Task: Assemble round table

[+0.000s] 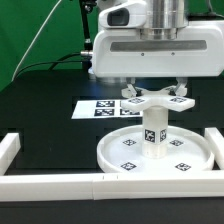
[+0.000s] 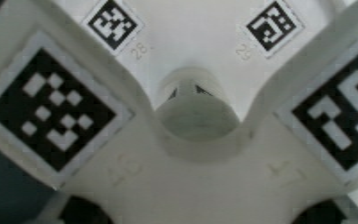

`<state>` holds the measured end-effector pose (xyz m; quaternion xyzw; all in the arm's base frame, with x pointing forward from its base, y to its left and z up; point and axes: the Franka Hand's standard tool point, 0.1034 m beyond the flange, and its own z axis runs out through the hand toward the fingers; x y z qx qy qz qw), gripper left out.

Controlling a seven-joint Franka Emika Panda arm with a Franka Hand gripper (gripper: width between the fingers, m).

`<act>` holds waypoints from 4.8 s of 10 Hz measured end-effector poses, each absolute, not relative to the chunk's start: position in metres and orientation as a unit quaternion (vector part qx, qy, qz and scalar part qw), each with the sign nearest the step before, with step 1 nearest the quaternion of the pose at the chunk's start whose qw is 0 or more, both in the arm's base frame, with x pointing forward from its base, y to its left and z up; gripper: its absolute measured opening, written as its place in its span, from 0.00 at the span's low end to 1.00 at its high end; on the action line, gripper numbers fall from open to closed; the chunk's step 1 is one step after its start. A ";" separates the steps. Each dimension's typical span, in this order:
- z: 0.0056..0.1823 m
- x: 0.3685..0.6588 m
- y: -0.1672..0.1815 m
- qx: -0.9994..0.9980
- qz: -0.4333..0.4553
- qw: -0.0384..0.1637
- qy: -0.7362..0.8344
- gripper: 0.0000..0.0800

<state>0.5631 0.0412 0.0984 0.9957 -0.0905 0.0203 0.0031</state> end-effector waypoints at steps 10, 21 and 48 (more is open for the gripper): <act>0.114 0.565 0.045 0.924 0.039 -0.054 -0.377 0.81; 0.116 0.563 0.047 0.970 0.030 -0.015 0.239 0.81; 0.101 0.561 0.039 0.845 0.023 -0.053 -0.532 0.55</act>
Offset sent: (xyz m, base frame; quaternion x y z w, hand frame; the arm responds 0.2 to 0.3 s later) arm 0.0052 -0.0003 -0.0051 0.0993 0.0192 0.3317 0.9379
